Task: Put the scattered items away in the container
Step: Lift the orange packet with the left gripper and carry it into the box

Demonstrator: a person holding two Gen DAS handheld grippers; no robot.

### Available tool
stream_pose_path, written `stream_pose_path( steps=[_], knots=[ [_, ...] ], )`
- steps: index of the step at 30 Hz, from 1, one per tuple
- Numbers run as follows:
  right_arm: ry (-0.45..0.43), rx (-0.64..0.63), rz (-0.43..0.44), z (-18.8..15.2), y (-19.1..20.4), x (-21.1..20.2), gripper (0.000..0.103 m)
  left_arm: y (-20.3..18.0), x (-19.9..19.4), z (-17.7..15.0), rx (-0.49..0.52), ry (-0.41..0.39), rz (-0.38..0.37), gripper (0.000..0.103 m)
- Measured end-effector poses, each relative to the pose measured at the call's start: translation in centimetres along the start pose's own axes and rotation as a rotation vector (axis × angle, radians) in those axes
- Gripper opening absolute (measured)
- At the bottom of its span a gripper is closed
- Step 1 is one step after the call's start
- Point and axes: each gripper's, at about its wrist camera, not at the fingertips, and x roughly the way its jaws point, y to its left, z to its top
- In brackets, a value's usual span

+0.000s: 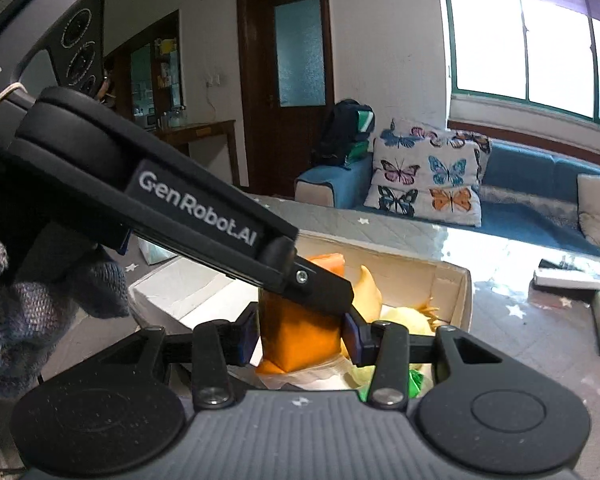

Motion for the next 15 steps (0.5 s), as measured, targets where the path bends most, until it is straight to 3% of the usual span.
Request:
stream_pose_path(
  steps=[15],
  knots=[
    [0.077,0.073,0.024,-1.2,-2.0,3.5,0.043,2.1,3.6,-0.1,-0.019,0.068,0.034,0.024]
  ],
)
